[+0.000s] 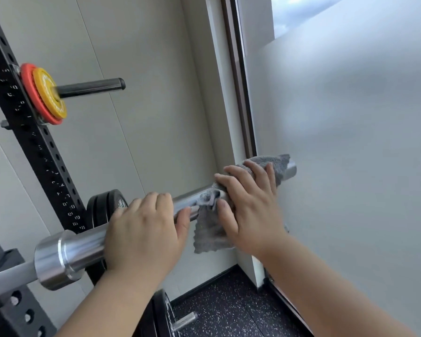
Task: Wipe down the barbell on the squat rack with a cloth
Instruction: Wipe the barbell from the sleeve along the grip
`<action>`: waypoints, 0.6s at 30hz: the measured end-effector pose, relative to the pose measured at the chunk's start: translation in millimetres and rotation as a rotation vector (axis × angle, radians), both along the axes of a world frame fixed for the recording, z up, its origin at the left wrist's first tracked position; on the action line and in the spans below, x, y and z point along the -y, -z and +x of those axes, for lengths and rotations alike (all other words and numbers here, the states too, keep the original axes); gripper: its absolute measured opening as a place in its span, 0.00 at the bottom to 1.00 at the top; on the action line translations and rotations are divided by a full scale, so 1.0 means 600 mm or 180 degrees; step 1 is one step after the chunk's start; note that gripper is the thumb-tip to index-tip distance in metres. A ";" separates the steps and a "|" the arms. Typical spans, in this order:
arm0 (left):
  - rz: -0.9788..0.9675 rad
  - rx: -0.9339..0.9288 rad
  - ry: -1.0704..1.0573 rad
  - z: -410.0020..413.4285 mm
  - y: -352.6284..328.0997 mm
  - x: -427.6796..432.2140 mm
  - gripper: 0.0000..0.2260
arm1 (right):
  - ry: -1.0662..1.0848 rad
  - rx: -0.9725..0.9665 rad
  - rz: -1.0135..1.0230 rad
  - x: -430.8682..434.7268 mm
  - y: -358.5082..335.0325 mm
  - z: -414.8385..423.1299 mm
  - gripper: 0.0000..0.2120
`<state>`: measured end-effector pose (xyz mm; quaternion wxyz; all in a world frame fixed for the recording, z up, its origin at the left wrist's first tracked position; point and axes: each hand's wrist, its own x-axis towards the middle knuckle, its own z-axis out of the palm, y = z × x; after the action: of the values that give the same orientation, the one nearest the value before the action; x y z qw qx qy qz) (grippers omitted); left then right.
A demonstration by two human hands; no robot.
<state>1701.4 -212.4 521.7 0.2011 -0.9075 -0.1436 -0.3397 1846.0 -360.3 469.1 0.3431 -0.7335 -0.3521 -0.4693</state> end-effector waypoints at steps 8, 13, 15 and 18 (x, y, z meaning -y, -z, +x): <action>0.0131 -0.0083 -0.0374 0.014 -0.034 0.004 0.23 | 0.0461 -0.0715 0.0762 0.026 -0.019 0.087 0.21; 0.0006 -0.0191 -0.0397 0.032 -0.040 -0.009 0.29 | 0.0246 -0.0684 0.1092 -0.024 -0.003 0.042 0.19; -0.0184 -0.0299 -0.0319 0.039 -0.044 -0.017 0.32 | 0.0169 -0.0314 0.0809 -0.036 0.015 0.021 0.20; -0.0325 -0.0376 -0.0242 0.042 -0.045 -0.023 0.32 | 0.0107 0.0293 0.0362 -0.017 0.017 0.030 0.25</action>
<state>1726.3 -198.6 548.9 0.1754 -0.9289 -0.1830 -0.2700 1864.1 -349.9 458.9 0.3597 -0.6963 -0.3280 -0.5275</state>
